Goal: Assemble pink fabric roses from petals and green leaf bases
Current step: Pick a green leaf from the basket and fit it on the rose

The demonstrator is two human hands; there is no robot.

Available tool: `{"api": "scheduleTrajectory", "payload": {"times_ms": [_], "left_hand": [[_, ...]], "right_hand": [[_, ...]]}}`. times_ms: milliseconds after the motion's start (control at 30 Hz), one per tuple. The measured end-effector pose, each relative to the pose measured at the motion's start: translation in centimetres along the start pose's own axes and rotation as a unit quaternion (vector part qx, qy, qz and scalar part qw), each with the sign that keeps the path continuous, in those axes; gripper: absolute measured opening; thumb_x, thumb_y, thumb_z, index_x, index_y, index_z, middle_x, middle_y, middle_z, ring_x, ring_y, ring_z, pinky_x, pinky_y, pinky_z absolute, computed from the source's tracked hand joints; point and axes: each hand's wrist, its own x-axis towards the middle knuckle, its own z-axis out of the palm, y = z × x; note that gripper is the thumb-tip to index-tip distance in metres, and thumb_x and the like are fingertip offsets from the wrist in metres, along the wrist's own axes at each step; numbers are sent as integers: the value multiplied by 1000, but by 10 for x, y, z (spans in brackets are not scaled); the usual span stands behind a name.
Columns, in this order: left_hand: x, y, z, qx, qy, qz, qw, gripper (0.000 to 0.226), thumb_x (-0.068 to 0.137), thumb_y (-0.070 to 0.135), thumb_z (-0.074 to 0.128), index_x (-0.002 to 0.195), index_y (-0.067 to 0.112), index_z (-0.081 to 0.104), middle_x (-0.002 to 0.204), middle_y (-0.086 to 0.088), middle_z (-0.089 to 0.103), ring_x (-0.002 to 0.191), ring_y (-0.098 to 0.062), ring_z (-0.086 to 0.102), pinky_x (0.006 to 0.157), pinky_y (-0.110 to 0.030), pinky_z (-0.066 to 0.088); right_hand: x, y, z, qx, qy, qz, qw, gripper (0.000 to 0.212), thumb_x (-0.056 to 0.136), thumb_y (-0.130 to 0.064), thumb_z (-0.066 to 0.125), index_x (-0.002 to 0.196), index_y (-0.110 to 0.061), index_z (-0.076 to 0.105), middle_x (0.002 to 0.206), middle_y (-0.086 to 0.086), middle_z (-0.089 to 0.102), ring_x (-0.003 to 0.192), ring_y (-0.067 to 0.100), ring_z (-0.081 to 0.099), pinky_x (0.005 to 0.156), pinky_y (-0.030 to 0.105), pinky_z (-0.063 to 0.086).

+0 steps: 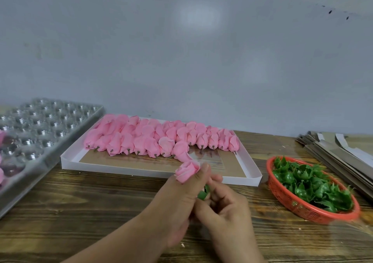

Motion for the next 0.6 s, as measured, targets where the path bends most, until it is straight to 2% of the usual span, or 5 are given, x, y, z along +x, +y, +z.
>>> {"api": "scheduleTrajectory", "payload": {"times_ms": [133, 333, 400, 500, 600], "left_hand": [[-3, 9, -5, 81, -59, 9, 995, 45, 58, 52, 76, 89, 19, 75, 71, -8, 54, 47, -14, 42, 44, -22, 31], [-5, 22, -14, 96, -195, -5, 976, 74, 54, 47, 88, 109, 3, 65, 70, -6, 66, 48, -13, 58, 42, -22, 47], [-4, 23, -15, 101, -210, -13, 972, 77, 57, 47, 87, 109, -5, 61, 84, -2, 71, 55, -21, 62, 44, -23, 49], [-4, 21, -15, 119, -193, 6, 974, 48, 60, 49, 85, 88, 13, 71, 111, 1, 69, 89, -59, 54, 51, -30, 51], [-4, 15, -14, 116, -174, 6, 978, 34, 66, 47, 82, 87, 21, 75, 101, -11, 67, 68, -38, 59, 42, -24, 48]], "right_hand": [[4, -2, -6, 151, -64, 104, 981, 31, 51, -21, 73, 72, 1, 71, 49, 12, 55, 40, 19, 49, 46, 27, 46], [4, -7, -10, 277, -161, 166, 933, 29, 55, -11, 71, 84, -16, 75, 48, 4, 51, 39, 11, 47, 41, 24, 47], [4, -7, -11, 296, -180, 170, 923, 26, 57, -9, 70, 79, -20, 74, 48, 3, 50, 42, 11, 49, 42, 24, 47], [4, -5, -14, 303, -193, 193, 913, 33, 57, -8, 69, 89, -15, 72, 47, 5, 47, 44, 12, 50, 43, 26, 49], [7, -1, -17, 294, -189, 233, 908, 49, 57, -8, 71, 104, 4, 60, 48, 8, 47, 44, 13, 50, 46, 29, 52]]}}
